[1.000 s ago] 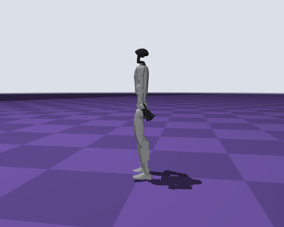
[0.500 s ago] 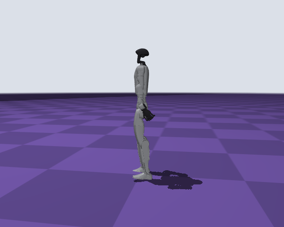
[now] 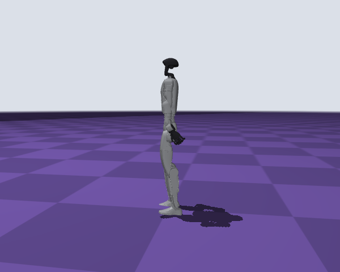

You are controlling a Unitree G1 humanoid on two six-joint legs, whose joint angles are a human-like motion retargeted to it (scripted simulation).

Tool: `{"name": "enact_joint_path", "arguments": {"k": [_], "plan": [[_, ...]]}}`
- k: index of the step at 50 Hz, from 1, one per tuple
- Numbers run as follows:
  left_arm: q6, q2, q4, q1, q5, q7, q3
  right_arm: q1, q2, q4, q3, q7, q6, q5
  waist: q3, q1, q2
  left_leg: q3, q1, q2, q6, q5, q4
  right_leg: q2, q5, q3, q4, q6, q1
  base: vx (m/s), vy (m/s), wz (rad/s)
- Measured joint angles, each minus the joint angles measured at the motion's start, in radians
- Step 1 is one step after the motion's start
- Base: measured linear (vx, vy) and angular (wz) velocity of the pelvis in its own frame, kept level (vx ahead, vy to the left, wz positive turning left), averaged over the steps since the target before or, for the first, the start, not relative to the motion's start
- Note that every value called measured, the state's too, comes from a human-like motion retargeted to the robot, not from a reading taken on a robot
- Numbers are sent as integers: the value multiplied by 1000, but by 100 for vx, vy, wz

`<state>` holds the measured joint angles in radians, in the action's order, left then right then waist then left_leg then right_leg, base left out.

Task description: In place motions

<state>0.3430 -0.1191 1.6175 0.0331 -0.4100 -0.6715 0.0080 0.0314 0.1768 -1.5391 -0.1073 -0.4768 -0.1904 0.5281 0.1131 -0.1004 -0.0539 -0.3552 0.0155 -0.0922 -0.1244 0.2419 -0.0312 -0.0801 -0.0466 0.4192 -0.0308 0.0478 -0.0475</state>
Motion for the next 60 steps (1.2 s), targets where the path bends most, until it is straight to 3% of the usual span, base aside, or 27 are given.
{"name": "enact_joint_path", "arguments": {"k": [60], "plan": [[-1,2,5,-6,3,-2,-17,-14,12,-3,-16,5,-3,8,-2,0,-13,10,2,-1,0,1,-6,-3,-1,9,-3,0,2,0,0,0]]}}
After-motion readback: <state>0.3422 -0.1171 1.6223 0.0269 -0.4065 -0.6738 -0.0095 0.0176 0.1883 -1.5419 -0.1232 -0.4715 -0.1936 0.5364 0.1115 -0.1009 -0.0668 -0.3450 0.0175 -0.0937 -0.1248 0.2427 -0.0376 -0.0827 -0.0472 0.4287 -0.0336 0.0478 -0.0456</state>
